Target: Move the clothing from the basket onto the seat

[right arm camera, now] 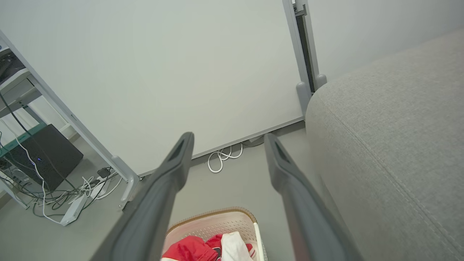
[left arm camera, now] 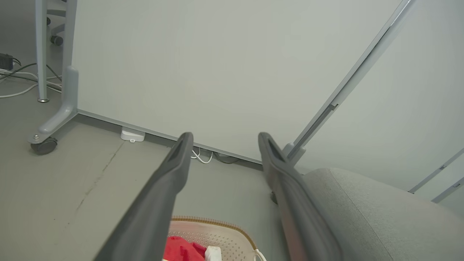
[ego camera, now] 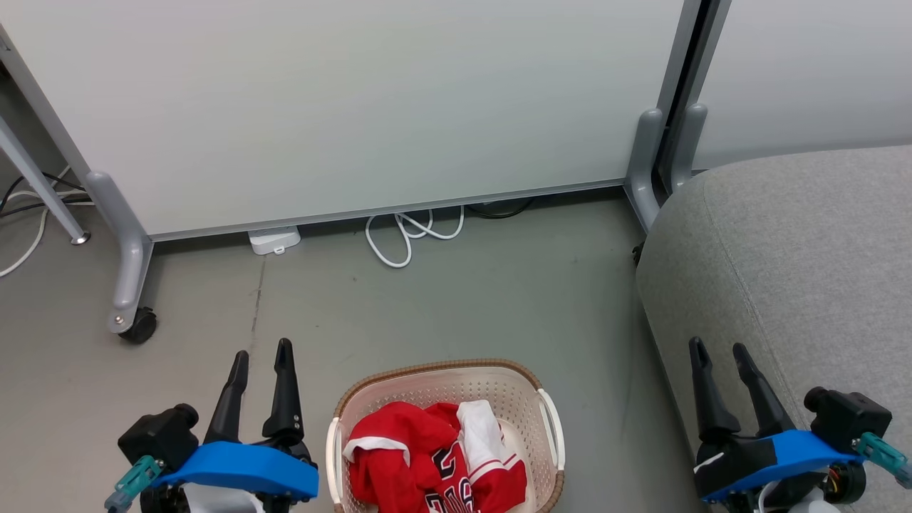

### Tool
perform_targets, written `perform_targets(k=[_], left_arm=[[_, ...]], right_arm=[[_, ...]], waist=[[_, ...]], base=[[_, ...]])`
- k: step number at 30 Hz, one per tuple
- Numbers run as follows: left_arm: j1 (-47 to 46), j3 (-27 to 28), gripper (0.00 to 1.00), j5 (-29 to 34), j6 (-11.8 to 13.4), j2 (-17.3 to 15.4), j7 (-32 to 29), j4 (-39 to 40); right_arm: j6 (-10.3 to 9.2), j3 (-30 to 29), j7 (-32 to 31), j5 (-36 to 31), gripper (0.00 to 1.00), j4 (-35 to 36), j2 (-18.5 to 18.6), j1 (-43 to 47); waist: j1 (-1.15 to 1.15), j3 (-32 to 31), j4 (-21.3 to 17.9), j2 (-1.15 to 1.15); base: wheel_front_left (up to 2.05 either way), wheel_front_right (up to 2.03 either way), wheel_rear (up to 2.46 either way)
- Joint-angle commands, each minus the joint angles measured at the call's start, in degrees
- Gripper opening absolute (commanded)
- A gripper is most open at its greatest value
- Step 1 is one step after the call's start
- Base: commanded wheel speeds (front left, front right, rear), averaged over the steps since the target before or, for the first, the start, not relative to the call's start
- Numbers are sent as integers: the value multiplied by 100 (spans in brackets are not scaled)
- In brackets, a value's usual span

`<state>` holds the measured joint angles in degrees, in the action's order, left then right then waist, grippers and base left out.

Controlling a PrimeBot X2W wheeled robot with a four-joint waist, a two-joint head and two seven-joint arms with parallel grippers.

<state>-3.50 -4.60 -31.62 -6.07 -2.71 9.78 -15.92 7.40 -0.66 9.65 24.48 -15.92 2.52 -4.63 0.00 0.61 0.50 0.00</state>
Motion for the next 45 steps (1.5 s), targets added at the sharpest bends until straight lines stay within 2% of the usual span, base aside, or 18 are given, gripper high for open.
perform_targets(k=[1, 45], left_arm=[[-140, -29, 100, 122, -26, -10, 61, 20], [-193, -248, 100, 1601, 153, -26, 552, -123]], right_arm=[[10, 4, 55, -145, 100, 24, 43, -144], [10, -129, 436, -2107, 100, -132, 49, -235]], waist=[[0, -1, 0, 0], [0, 81, 26, 0]], base=[[0, 0, 0], [0, 0, 0]])
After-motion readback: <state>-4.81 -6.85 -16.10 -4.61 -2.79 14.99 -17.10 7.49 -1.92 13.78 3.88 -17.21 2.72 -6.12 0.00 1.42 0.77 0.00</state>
